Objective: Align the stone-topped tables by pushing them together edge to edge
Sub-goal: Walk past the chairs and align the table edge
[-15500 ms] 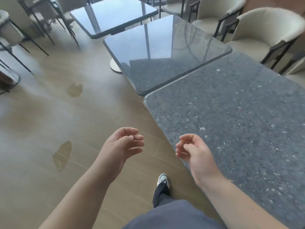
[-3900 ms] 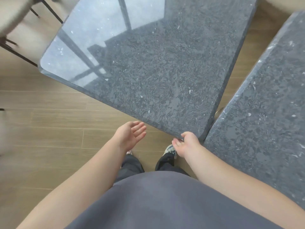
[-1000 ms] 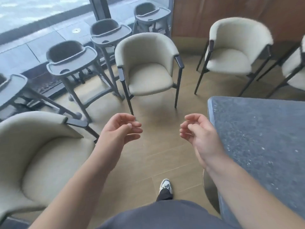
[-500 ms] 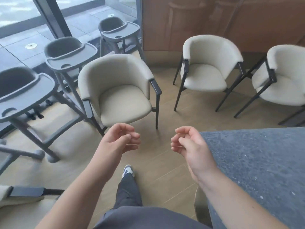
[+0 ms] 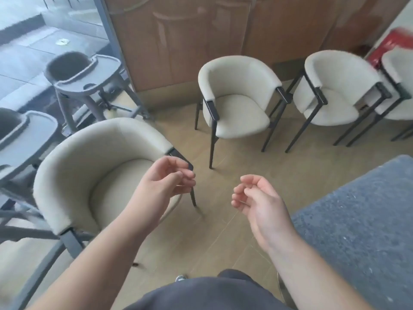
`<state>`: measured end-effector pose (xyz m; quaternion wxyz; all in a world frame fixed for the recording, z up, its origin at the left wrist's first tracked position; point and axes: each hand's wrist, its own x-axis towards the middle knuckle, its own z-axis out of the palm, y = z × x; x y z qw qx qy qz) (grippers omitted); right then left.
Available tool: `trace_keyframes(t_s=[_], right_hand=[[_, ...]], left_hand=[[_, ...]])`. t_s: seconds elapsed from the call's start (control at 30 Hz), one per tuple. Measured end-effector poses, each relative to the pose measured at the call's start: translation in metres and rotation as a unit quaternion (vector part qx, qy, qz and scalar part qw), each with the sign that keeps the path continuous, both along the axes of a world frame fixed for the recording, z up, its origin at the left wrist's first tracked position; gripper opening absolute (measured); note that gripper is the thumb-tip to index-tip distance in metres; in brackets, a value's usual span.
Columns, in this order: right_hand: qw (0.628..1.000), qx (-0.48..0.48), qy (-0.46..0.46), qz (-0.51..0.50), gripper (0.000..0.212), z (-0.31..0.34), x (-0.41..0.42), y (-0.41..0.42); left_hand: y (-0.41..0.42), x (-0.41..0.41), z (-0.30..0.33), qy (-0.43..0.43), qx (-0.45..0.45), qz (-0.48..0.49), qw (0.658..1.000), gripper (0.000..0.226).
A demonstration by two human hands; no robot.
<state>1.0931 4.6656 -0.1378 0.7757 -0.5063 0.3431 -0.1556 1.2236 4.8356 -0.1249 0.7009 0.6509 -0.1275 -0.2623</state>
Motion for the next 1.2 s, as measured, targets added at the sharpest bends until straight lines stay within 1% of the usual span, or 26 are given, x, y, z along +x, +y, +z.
trace_keyframes(t_s=[0.03,0.13,0.27,0.4,0.53,0.7,0.8,1.0,1.2], right_hand=[[1.0,0.001,0.006,-0.017,0.028,-0.003,0.004,-0.009],[0.997,-0.038,0.019,-0.061,0.028,-0.008,0.014,-0.04],[0.99,-0.043,0.022,-0.131,0.028,-0.019,0.028,-0.099],[0.983,-0.035,0.017,-0.179,0.029,-0.035,0.052,-0.167],[0.979,0.002,0.007,-0.206,0.03,-0.035,0.087,-0.231],[0.972,-0.014,-0.007,-0.234,0.03,-0.023,0.107,-0.279],[0.968,-0.039,0.015,-0.248,0.029,-0.02,0.098,-0.296],[0.928,-0.033,0.058,-0.366,0.027,-0.021,0.077,-0.344],[0.897,-0.042,0.078,-0.432,0.029,-0.022,0.104,-0.399]], left_hand=[[-0.015,0.011,-0.001,0.01,-0.001,-0.018,1.0,0.025],[-0.062,0.039,-0.007,0.031,-0.01,-0.075,0.997,0.023],[-0.132,0.076,-0.014,0.026,0.005,-0.136,0.99,0.021],[-0.208,0.116,-0.014,-0.002,0.021,-0.158,0.987,0.019],[-0.273,0.144,-0.006,-0.005,0.033,-0.188,0.982,0.02],[-0.343,0.168,-0.004,-0.006,0.052,-0.237,0.97,0.023],[-0.386,0.168,-0.012,0.009,0.051,-0.285,0.957,0.019],[-0.476,0.169,-0.023,0.006,0.04,-0.392,0.919,0.018],[-0.565,0.206,-0.03,0.01,0.026,-0.458,0.888,0.019]])
